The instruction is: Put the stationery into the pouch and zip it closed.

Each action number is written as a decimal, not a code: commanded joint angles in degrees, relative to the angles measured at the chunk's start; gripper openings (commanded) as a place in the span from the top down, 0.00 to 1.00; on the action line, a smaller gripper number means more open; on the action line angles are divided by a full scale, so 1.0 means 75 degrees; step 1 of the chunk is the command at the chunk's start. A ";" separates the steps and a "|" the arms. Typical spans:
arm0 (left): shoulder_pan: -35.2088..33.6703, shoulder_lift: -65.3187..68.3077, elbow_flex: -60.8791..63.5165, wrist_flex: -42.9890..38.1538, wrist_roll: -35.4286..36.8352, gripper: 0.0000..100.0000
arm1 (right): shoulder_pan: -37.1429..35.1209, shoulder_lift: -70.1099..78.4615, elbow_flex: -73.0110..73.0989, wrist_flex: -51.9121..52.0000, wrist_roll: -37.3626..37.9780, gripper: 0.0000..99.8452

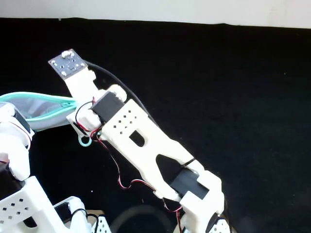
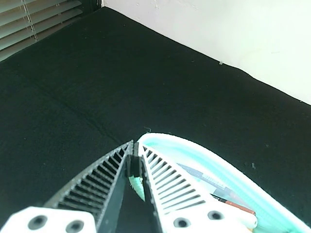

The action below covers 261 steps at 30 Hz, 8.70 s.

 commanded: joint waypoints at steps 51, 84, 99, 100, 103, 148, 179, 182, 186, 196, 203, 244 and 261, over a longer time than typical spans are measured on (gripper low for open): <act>0.0041 0.0299 0.0381 0.0035 0.0047 0.99 | 0.1823 -0.1073 0.4155 -0.3640 0.0199 0.99; 0.0041 0.0264 0.0358 0.0035 0.0047 0.99 | 0.0041 -0.5691 0.2045 -0.1225 0.0844 0.99; 0.1483 0.0240 0.0123 -0.1032 0.0047 0.99 | 0.0557 -0.5691 0.0193 0.0686 0.0844 0.99; 0.1717 0.0240 -0.0018 -0.1067 0.0047 0.99 | 0.0744 -0.5691 0.0076 0.0709 0.0821 0.99; 0.2268 0.0264 -0.0475 -0.1043 0.0047 0.99 | 0.1237 -0.5691 -0.0275 0.0826 0.0809 0.99; 0.4589 0.0240 -0.2960 -0.0223 -0.0422 0.94 | 0.1201 -0.4237 -0.3909 0.1729 0.0832 0.99; 0.2503 -0.1037 0.0064 -0.0668 -0.0387 0.99 | 0.1213 -0.4308 -0.3921 0.1741 0.0821 0.99; 0.2643 -0.1026 0.0592 -0.1078 -0.0387 0.99 | 0.1213 -0.4284 -0.3909 0.1741 0.0809 0.99; 0.3124 -0.1026 0.1284 -0.1676 -0.0375 0.99 | 0.1190 -0.4261 -0.3909 0.1741 0.0809 0.99; 0.3593 -0.1014 0.2573 -0.3938 -0.0375 0.99 | 0.1166 -0.4249 -0.3909 0.1741 0.0797 0.99; 0.4226 -0.1014 0.2690 -0.4126 -0.0375 0.99 | 0.0381 -0.4237 -0.3956 0.1729 0.0832 0.99; 0.4507 -0.1084 0.3581 -0.4103 -0.0422 0.99 | -0.0076 -0.3663 -0.3979 0.1635 0.0715 0.99; 0.2596 -0.1096 0.2081 -0.2919 -0.0399 0.97 | -0.0064 -0.3651 -0.3979 0.1623 0.0527 0.99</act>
